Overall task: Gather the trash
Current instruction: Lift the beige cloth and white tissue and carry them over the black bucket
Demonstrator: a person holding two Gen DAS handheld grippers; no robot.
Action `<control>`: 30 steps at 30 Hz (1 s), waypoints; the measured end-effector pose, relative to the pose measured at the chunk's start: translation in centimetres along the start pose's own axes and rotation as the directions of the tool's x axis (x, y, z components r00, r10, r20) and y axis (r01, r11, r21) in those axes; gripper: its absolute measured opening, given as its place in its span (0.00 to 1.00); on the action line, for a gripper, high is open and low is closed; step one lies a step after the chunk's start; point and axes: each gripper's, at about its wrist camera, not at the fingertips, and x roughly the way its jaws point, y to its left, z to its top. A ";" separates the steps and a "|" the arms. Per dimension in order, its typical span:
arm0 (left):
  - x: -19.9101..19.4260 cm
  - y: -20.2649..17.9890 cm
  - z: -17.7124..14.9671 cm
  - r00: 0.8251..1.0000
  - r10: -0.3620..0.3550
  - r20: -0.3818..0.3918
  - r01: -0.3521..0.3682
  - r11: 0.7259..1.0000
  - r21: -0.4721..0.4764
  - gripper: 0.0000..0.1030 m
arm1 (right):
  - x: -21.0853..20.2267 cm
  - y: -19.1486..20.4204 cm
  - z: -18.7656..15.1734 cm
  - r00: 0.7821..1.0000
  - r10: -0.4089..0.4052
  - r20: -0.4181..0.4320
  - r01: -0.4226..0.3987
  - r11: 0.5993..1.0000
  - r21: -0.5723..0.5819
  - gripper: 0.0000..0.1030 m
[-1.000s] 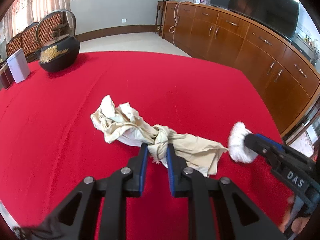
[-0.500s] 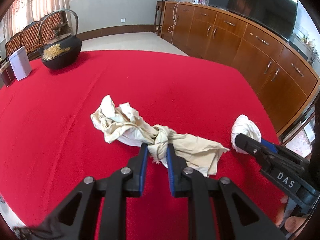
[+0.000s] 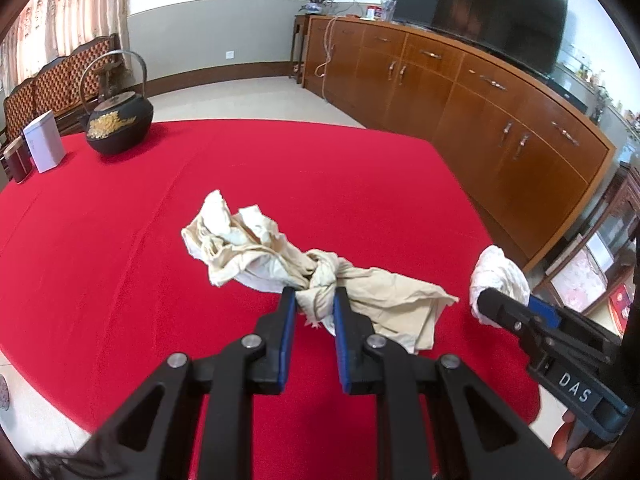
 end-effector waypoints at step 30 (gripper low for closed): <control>-5.4 -13.2 -5.4 0.972 -0.231 -0.049 0.236 0.949 0.207 0.19 | -18.5 -10.4 -9.3 0.977 -0.187 0.104 0.165 0.968 0.188 0.35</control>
